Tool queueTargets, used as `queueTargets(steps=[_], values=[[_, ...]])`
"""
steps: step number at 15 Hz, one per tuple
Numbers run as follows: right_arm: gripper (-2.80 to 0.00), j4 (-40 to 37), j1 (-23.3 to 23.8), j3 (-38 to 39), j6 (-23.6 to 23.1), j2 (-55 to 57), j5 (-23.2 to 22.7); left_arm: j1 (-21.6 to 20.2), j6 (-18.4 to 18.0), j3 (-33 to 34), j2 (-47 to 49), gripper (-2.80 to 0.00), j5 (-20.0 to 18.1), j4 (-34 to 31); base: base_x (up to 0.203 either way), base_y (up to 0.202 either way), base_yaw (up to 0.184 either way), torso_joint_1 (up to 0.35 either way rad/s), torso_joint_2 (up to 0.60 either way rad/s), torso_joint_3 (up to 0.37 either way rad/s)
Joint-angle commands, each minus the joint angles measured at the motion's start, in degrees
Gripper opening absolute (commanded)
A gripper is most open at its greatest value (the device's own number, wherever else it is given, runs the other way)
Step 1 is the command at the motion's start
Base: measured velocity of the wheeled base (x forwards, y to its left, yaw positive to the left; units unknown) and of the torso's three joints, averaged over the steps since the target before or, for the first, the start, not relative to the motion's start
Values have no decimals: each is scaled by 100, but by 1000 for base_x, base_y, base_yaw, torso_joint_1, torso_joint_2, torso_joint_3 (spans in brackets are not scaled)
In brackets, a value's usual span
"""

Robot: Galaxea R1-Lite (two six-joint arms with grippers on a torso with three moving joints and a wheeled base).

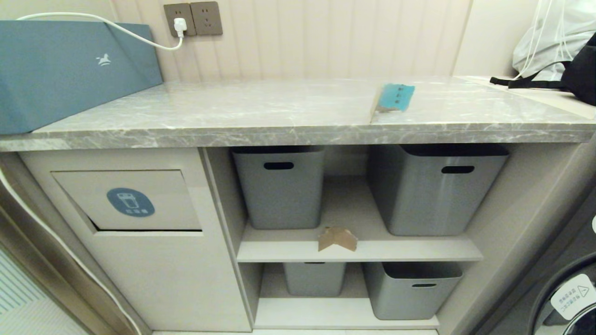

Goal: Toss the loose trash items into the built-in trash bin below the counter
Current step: Pick up the garbage

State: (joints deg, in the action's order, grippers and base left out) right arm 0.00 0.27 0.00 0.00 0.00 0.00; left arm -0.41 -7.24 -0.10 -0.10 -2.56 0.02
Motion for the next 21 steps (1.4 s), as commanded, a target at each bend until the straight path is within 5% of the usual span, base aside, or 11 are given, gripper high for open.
queueTargets(steps=[1, 21], values=[[-280, 0, 0, 0, 0, 0, 0, -3, -5, 1, 1, -280, 1, -11, 0, 0, 0, 0, 0, 0], [-280, 0, 0, 0, -26, 0, -9, -3, -14, 19, -8, -280, 36, 15, 0, 0, 0, 0, 0, 0]])
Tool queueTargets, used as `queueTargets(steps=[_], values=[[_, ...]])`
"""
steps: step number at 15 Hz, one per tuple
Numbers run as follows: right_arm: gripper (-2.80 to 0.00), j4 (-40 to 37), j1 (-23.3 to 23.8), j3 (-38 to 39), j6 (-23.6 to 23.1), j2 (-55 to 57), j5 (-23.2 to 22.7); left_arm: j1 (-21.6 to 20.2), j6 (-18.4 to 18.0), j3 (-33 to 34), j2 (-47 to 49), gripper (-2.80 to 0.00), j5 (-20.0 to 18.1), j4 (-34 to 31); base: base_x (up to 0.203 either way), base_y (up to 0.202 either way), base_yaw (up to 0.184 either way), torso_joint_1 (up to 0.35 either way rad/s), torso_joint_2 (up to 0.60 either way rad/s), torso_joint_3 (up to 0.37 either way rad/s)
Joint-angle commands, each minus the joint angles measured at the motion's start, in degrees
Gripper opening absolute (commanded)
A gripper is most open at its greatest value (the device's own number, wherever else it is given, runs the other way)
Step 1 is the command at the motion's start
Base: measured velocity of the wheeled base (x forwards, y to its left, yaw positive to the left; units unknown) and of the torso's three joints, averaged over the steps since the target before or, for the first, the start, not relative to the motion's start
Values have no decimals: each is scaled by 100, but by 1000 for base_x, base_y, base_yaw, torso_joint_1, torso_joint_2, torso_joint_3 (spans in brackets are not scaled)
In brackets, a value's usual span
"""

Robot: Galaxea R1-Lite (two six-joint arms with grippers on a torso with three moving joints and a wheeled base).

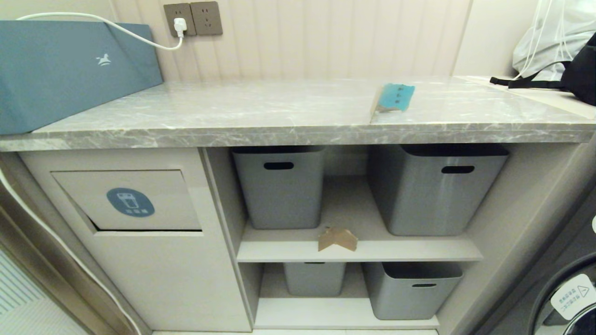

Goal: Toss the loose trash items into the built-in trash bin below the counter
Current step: Pick up the garbage

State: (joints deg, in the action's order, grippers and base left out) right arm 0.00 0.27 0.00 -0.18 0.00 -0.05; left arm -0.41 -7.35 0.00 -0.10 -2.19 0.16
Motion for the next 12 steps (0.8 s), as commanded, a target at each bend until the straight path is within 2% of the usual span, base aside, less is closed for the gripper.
queueTargets(steps=[1, 8, 12], values=[[-280, 0, 0, 0, -8, 0, -4, -2, -3, 9, -8, -280, 0, 2, 0, 0, 0, 0, 0, 0], [-280, 0, 0, 0, -70, 0, -21, -2, 6, 0, -8, -280, -9, 4, 0, 0, 0, 0, 0, 0], [-280, 0, 0, 0, -61, 0, -21, -2, 6, 9, -8, -280, -27, 2, 1, 6, -157, 0, 4, 0]])
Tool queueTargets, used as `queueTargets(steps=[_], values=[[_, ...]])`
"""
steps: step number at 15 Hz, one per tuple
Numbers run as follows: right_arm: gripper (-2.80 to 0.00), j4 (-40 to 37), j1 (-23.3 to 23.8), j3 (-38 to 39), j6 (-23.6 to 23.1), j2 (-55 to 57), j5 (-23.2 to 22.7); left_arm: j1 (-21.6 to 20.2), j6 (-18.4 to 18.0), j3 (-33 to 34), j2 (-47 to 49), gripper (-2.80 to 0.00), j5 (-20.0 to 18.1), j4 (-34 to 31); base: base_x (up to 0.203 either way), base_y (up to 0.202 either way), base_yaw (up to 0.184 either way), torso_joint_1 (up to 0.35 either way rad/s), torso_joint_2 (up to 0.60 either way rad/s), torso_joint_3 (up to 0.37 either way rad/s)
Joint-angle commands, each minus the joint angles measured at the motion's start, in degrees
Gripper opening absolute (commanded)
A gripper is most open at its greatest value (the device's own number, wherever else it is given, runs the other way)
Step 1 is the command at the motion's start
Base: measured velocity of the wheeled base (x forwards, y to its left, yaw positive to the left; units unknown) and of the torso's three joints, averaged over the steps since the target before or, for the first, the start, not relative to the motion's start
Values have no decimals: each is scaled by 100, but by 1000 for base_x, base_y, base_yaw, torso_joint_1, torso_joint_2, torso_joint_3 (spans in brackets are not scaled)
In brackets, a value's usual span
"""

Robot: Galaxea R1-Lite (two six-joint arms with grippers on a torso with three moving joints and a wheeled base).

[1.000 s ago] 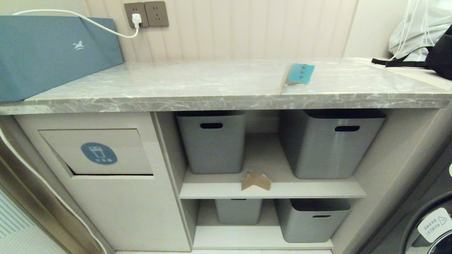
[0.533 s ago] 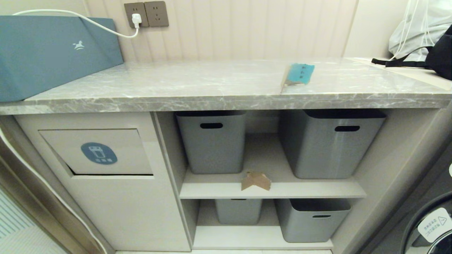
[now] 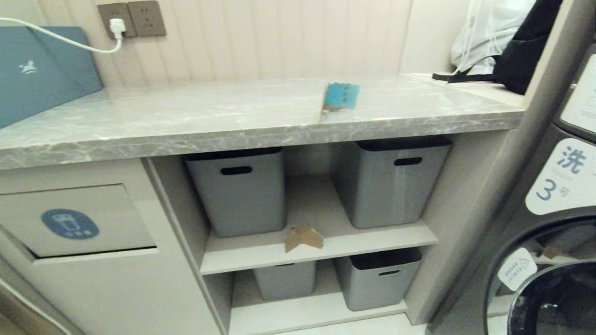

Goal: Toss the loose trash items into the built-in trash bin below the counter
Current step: Pick up the garbage

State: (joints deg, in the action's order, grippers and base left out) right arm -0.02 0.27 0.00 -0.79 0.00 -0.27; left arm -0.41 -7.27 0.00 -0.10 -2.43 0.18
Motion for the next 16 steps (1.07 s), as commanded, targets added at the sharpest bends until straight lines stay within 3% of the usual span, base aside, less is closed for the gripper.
queueTargets(steps=[1, 7, 13, 16], values=[[-280, 2, 0, 0, -9, 0, 0, -2, -3, 9, -8, -280, -4, -1, -1, 6, -166, 0, 0, 13], [-280, -6, 0, 0, 27, 0, 18, 2, 6, 0, -8, -280, -12, -14, -2, 5, -147, 2, 1, 2], [-280, 2, 0, 0, 70, 0, 27, -2, -30, 9, -8, -280, -30, 0, 0, 0, 0, 0, 0, 0], [-280, 2, 0, 0, 70, 0, 27, 15, -265, -415, 33, -280, -454, 107, 0, 0, 0, 0, 0, 0]])
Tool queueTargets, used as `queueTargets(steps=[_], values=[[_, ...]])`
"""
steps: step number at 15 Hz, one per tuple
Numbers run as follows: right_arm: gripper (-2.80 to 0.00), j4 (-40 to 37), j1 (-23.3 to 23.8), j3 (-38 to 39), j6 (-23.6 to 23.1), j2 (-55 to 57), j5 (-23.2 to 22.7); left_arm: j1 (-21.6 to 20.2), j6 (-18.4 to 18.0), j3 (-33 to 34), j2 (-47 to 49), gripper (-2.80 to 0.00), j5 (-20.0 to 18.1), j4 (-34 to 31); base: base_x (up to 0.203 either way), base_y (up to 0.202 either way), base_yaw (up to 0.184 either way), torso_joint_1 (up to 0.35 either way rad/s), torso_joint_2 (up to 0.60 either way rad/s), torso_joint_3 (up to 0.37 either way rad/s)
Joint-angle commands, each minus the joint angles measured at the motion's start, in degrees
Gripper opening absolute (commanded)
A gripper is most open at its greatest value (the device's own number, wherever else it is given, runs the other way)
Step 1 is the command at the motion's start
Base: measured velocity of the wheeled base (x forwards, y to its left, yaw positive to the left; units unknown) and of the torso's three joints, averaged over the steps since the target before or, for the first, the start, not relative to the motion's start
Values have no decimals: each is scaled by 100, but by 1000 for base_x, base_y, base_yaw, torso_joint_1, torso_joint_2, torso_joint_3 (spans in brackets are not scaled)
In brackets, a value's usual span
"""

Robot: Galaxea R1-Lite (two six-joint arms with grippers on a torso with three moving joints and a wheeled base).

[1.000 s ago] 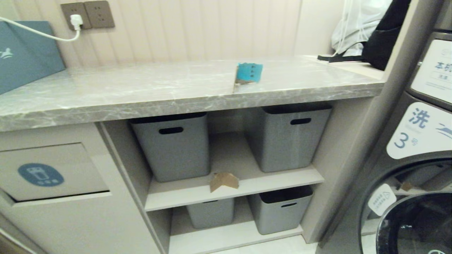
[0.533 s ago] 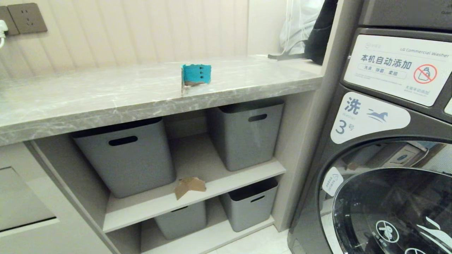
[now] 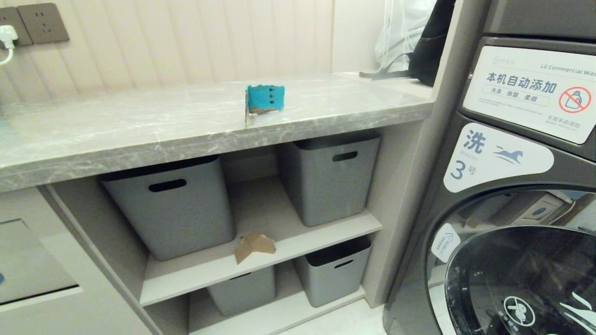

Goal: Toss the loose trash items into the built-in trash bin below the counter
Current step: Pick up the garbage

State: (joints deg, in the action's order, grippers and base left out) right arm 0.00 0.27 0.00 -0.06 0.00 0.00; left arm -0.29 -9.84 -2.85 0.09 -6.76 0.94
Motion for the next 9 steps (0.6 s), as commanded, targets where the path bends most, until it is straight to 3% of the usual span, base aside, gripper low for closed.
queueTargets(steps=[1, 5, 9], values=[[-280, 0, 0, 0, -3, 0, -2, 3, -8, -351, 204, -280, -278, 25, 0, 0, 0, 0, 0, 0], [-280, 0, 0, 0, -3, 0, -5, 88, 118, -1116, 1898, -280, -916, 82, 0, 0, 0, 0, 0, 0], [-280, 0, 0, 0, -3, 0, 0, 1033, 312, -1416, 3646, -280, -1197, 137, 0, 0, 0, 0, 0, 0]])
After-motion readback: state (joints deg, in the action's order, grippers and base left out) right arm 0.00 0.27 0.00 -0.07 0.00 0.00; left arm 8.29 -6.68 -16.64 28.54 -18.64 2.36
